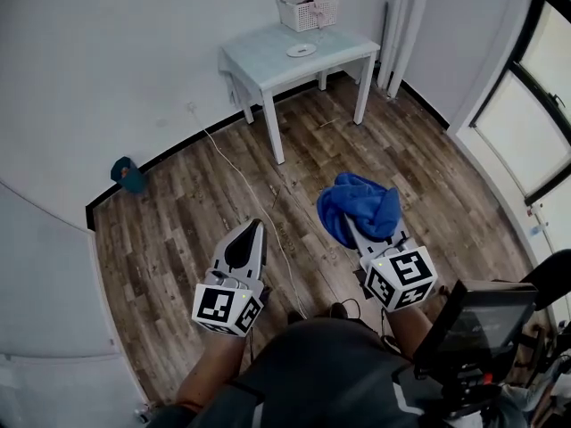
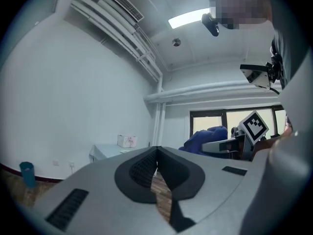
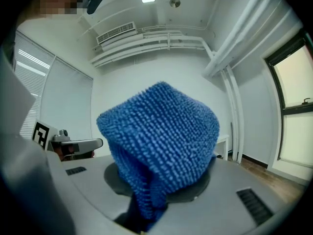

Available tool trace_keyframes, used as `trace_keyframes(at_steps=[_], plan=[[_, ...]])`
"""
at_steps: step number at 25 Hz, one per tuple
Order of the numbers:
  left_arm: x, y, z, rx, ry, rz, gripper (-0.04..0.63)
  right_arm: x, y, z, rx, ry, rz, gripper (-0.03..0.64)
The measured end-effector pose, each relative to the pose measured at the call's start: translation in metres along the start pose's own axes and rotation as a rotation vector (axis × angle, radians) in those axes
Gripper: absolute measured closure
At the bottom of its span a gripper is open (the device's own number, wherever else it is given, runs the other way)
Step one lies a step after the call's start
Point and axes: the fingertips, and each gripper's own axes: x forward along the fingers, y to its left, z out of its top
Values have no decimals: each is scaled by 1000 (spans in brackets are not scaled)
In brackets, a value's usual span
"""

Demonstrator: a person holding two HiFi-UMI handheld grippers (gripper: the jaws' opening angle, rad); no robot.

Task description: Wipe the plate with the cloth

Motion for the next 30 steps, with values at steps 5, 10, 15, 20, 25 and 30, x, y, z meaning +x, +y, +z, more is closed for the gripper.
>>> trace_keyframes(at_steps=[5, 10, 15, 20, 25, 30], plan=[[-1, 13, -5, -20, 3, -42, 586, 10, 13, -2, -24, -8, -19, 503], [7, 31, -4, -39, 0, -51, 586, 27, 14, -3, -33, 3, -29, 503], [27, 61, -9, -41, 25, -30, 586, 64, 4, -3, -16, -2, -26, 503], [70, 88, -2, -33, 34, 0, 586, 110, -25, 8, -4, -12, -14, 503], [122, 110, 9, -17, 40, 15, 586, 154, -59, 26, -15, -36, 3, 503], [171, 124, 10, -15, 67, 41, 584, 188, -93, 39, 3, -47, 31, 503]])
